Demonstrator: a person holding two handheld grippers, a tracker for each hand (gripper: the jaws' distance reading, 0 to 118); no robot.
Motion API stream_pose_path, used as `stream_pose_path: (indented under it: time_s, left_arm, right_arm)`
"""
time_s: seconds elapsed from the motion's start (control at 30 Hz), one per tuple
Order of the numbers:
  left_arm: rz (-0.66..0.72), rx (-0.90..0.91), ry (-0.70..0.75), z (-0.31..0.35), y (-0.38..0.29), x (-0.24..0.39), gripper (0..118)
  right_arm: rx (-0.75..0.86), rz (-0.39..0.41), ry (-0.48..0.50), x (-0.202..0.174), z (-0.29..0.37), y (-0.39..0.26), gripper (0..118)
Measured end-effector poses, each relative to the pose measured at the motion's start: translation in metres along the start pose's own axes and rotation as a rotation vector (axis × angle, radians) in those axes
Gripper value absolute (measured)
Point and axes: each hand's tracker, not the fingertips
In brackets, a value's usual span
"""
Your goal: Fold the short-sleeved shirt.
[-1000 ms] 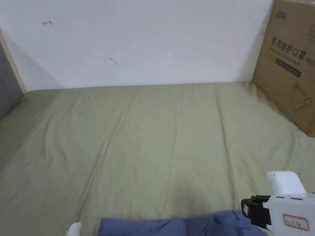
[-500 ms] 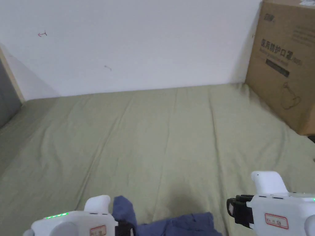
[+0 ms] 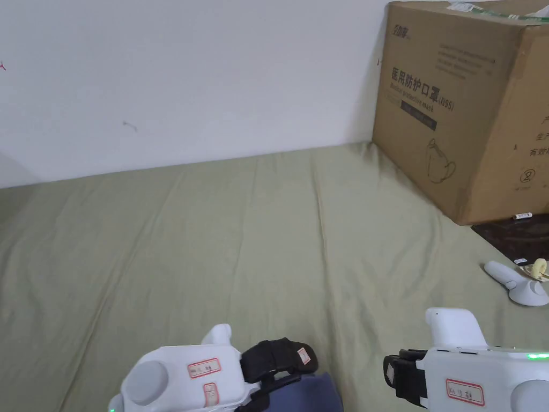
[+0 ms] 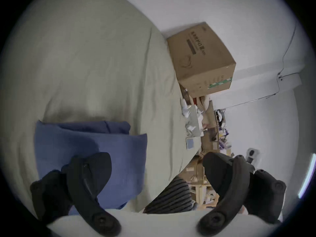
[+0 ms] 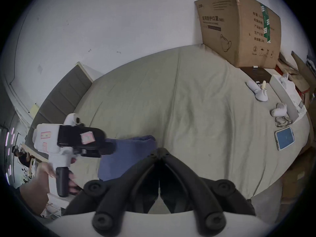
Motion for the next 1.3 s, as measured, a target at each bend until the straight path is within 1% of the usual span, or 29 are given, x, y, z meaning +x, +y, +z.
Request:
stream_pose_path:
  time_s: [0.03,0.07,0.1,0.13,0.17,0.2,0.23,0.27,0.33,0.4,0.47,0.5,0.57,0.63,0.7,0.73,0.77,0.8,0.83,0.93,1.0,1.07,1.13,1.2,1.23,1.3]
  left_arm:
    - [-0.047,0.007,0.03,0.011,0.003,0.004,111]
    - [-0.104,-0.005,0.055,0.02,0.005,0.008,104]
    - [-0.152,-0.017,0.074,0.029,0.003,0.015,88]
    - [-0.227,-0.007,0.119,0.031,0.001,0.02,45]
    - [-0.3,-0.004,0.162,0.034,0.0,0.027,10]
    - [-0.37,-0.013,0.206,0.031,-0.002,0.036,10]
    - [-0.412,-0.024,0.228,0.024,-0.006,0.041,2]
    - [-0.432,-0.031,0.22,0.015,-0.008,0.043,2]
    - [-0.387,-0.112,0.17,-0.014,-0.007,0.041,1]
    - [-0.374,-0.183,0.22,-0.046,-0.011,0.045,1]
    - [-0.418,-0.268,0.248,-0.082,-0.016,0.044,2]
    - [-0.407,-0.331,0.298,-0.103,-0.02,0.039,2]
    - [-0.326,-0.408,0.347,-0.132,-0.026,0.021,2]
    - [-0.184,-0.445,0.339,-0.147,-0.029,-0.008,1]
    - [0.008,-0.334,0.207,-0.133,-0.025,-0.023,1]
    - [0.043,-0.315,0.191,-0.127,-0.026,-0.026,1]
    - [0.038,-0.306,0.182,-0.119,-0.026,-0.023,1]
    - [-0.007,-0.302,0.192,-0.107,-0.022,-0.015,1]
    - [-0.086,-0.257,0.205,-0.093,-0.019,-0.003,1]
    - [-0.341,0.001,0.213,-0.025,-0.003,0.046,1]
    - [-0.424,0.212,0.217,0.025,0.01,0.075,1]
    - [-0.479,0.413,0.229,0.072,0.025,0.101,1]
    - [-0.565,0.6,0.296,0.114,0.029,0.126,1]
    - [-0.622,0.745,0.411,0.143,0.03,0.143,1]
    - [-0.631,0.79,0.433,0.155,0.027,0.147,1]
    - [-0.684,0.879,0.438,0.174,0.02,0.151,1]
  right_arm:
    - [0.007,-0.002,-0.001,0.002,0.0,0.001,0]
    - [0.014,-0.004,-0.001,0.003,0.001,0.002,0]
    - [0.027,-0.007,-0.001,0.005,0.001,0.004,0]
    - [0.036,-0.01,-0.001,0.006,0.001,0.007,0]
    - [0.042,-0.013,-0.001,0.006,0.001,0.009,0]
    - [0.047,-0.016,-0.002,0.007,0.0,0.011,0]
    - [0.052,-0.018,-0.003,0.007,0.0,0.013,0]
    - [0.057,-0.02,-0.005,0.008,-0.001,0.015,0]
    - [0.066,-0.021,-0.007,0.008,0.0,0.017,0]
    - [0.068,-0.023,-0.008,0.009,0.002,0.018,0]
    - [0.066,-0.019,-0.014,0.011,0.003,0.018,0]
    - [0.062,-0.015,-0.021,0.012,0.003,0.017,0]
    - [0.057,-0.012,-0.034,0.014,0.005,0.016,0]
    - [0.049,-0.018,-0.037,0.018,0.005,0.014,0]
    - [0.04,-0.038,-0.043,0.021,0.005,0.013,0]
    - [0.04,-0.046,-0.041,0.022,0.004,0.012,0]
    - [0.038,-0.054,-0.037,0.022,0.004,0.011,0]
    - [0.035,-0.059,-0.035,0.022,0.004,0.011,0]
    - [0.034,-0.061,-0.033,0.021,0.003,0.011,0]
    - [0.062,-0.057,-0.014,0.009,0.008,0.024,0]
    - [0.178,-0.04,0.046,-0.006,0.022,0.042,0]
    - [0.308,0.013,0.079,-0.026,0.037,0.061,0]
    - [0.433,0.082,0.054,-0.051,0.051,0.079,0]
    - [0.563,0.134,0.009,-0.074,0.064,0.09,0]
    - [0.613,0.152,-0.012,-0.085,0.068,0.096,0]
    - [0.722,0.182,0.0,-0.097,0.075,0.102,0]
